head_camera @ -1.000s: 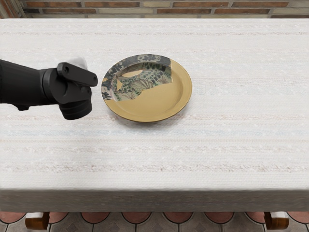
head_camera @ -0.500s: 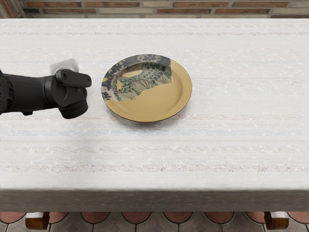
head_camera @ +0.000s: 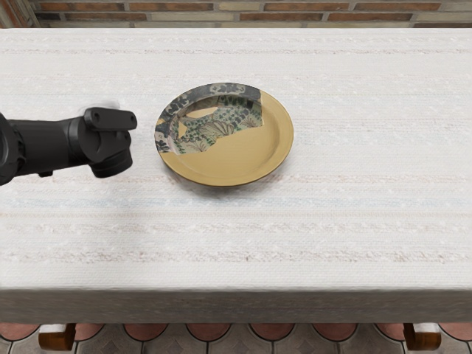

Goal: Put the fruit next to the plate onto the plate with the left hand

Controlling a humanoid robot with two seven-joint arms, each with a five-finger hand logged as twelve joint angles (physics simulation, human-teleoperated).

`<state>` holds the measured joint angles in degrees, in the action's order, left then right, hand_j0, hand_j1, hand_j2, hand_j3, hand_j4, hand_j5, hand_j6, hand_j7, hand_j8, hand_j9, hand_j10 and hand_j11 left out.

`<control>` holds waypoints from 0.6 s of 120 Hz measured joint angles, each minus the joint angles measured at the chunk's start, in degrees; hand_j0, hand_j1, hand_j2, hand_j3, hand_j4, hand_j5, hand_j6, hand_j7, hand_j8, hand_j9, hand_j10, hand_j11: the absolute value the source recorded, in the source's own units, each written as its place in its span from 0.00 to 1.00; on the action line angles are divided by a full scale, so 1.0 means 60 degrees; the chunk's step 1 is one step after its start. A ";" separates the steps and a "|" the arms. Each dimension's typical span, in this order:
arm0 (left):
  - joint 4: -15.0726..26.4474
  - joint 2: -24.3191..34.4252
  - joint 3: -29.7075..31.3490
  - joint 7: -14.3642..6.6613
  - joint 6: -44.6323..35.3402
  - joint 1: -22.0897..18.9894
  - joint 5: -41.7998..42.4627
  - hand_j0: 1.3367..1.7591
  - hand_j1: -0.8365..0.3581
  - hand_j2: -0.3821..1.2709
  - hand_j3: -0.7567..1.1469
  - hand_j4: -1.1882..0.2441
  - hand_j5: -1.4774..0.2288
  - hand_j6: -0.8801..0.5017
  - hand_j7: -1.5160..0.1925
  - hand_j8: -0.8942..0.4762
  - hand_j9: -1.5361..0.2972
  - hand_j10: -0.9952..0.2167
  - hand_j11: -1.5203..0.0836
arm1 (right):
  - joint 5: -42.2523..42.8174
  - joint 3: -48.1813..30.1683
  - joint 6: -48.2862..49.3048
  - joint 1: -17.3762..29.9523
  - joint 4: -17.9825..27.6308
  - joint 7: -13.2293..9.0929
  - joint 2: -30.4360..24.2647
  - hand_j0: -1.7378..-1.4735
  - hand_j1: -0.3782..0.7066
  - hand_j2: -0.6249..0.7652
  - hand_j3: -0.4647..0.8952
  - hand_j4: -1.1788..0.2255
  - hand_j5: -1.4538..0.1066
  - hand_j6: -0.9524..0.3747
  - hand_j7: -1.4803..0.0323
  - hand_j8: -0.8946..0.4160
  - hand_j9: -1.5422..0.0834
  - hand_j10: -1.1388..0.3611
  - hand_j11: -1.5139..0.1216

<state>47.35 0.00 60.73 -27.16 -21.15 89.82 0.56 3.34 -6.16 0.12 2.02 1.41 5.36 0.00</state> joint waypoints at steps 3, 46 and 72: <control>-0.0039 0.0000 -0.0022 0.0000 0.0068 -0.0007 -0.0001 0.76 0.75 0.26 0.40 0.66 0.68 0.46 0.70 0.47 0.66 0.62 0.75 | 0.0001 0.0000 -0.0001 0.0000 0.0000 0.0000 0.0000 0.30 0.07 0.44 0.34 0.81 0.90 0.69 0.95 0.65 0.92 0.73 0.90; -0.0677 0.0000 -0.0267 0.0037 0.0955 -0.0369 -0.0036 0.76 0.66 0.27 0.40 0.59 0.62 0.42 0.63 0.40 0.60 0.54 0.68 | 0.0000 0.0000 0.0000 0.0000 0.0000 0.0000 0.0000 0.30 0.07 0.44 0.34 0.81 0.90 0.69 0.95 0.65 0.92 0.73 0.90; -0.1086 0.0000 -0.0280 0.0070 0.1001 -0.0505 -0.0008 0.76 0.63 0.28 0.40 0.57 0.59 0.38 0.61 0.38 0.58 0.52 0.65 | 0.0000 0.0000 0.0000 0.0000 0.0000 0.0000 0.0000 0.30 0.07 0.44 0.34 0.81 0.90 0.69 0.95 0.65 0.92 0.73 0.90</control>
<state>40.84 0.00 59.05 -26.74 -15.14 86.79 0.51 3.34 -6.16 0.12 2.02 1.41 5.36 0.00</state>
